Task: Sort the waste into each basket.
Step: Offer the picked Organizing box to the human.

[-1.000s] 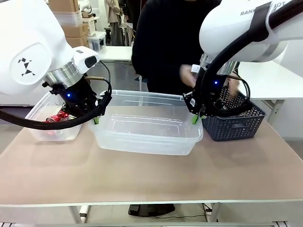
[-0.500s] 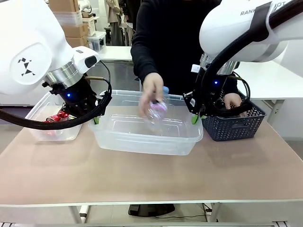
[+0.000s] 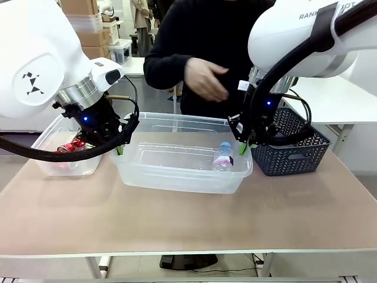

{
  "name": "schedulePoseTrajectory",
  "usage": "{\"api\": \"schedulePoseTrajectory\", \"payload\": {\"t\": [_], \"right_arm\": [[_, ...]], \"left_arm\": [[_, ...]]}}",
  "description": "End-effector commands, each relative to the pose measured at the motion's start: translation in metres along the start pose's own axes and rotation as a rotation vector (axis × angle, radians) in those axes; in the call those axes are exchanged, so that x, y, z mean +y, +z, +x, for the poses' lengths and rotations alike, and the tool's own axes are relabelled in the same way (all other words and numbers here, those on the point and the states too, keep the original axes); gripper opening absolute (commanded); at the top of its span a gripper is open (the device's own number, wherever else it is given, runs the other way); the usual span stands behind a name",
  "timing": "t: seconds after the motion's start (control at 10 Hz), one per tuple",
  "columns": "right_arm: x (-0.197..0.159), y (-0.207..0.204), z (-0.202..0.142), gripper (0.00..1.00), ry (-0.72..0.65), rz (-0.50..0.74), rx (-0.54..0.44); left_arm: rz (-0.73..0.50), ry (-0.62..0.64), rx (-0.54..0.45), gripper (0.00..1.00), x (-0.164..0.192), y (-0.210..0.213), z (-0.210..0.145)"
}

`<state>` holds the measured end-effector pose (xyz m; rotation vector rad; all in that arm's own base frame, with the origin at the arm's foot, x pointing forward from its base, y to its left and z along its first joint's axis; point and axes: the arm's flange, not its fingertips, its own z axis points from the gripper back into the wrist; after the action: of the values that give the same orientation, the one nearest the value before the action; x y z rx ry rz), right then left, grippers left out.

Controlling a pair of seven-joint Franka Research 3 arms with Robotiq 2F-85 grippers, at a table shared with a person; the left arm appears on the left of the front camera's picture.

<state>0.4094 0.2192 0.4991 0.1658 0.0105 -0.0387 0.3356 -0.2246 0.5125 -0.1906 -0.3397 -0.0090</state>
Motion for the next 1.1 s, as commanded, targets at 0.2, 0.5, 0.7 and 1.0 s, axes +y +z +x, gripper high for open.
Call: {"api": "schedulePoseTrajectory", "payload": {"t": [0.2, 0.5, 0.7, 1.0], "right_arm": [[-0.0018, 0.0026, -0.0027, 0.05, -0.006, 0.022, 0.005], [-0.0018, 0.0026, -0.0027, 0.05, -0.006, 0.022, 0.005], [-0.0018, 0.0026, -0.0027, 0.05, -0.006, 0.022, 0.005], [-0.0018, 0.0026, -0.0027, 0.05, -0.006, 0.022, 0.005]], "left_arm": [[0.004, 0.005, -0.007, 0.06, 0.0028, 0.0011, 0.0039], [0.004, 0.005, -0.007, 0.06, 0.0028, 0.0011, 0.0039], [0.004, 0.005, -0.007, 0.06, 0.0028, 0.0011, 0.0039], [0.004, 0.005, -0.007, 0.06, 0.0028, 0.0011, 0.0039]]}}
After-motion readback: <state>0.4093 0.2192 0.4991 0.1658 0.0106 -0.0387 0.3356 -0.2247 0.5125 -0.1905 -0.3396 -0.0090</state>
